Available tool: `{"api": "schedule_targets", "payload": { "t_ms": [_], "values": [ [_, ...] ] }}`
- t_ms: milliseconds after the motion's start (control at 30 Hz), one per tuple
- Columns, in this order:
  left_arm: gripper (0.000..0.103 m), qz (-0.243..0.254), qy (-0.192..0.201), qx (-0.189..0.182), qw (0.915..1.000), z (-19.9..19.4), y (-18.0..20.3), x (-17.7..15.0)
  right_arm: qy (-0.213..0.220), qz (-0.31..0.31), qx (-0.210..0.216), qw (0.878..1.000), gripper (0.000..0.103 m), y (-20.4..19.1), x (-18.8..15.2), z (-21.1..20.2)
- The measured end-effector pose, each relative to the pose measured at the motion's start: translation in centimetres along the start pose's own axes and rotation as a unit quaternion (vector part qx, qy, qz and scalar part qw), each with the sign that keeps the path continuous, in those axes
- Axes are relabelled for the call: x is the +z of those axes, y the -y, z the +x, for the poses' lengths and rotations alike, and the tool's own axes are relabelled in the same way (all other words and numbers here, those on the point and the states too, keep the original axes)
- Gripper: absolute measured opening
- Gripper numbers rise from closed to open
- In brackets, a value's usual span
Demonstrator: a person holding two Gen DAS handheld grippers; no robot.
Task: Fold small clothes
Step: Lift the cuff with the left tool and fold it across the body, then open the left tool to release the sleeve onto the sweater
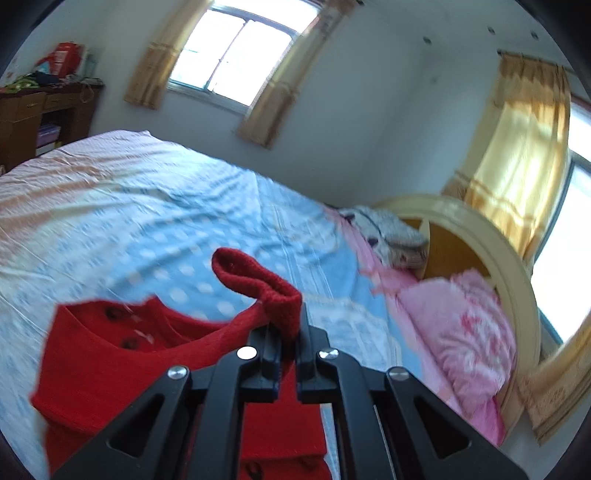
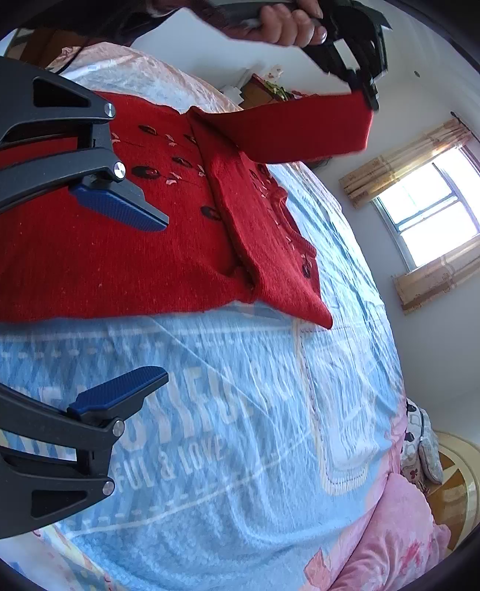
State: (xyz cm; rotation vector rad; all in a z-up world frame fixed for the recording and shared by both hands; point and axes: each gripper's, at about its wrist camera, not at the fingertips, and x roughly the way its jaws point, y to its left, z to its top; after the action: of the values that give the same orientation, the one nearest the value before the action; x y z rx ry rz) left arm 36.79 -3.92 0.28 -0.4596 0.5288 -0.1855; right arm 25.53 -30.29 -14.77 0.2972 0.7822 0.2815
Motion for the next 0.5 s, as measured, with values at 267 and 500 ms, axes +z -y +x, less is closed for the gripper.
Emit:
{"api": "schedule_targets", "payload": {
  "t_ms": [267,500],
  "values": [
    [0.005,0.067,-0.063,0.017,0.9956,5.6,3.8,-5.6,-0.008,0.011,-0.010,1.000,0.076,0.7,-0.3,0.4],
    [0.043,0.109,-0.114,0.059,0.9857,7.0,3.2,-7.9,-0.014,-0.007,-0.017,1.000,0.076,0.4,-0.6,0.9]
  ]
}}
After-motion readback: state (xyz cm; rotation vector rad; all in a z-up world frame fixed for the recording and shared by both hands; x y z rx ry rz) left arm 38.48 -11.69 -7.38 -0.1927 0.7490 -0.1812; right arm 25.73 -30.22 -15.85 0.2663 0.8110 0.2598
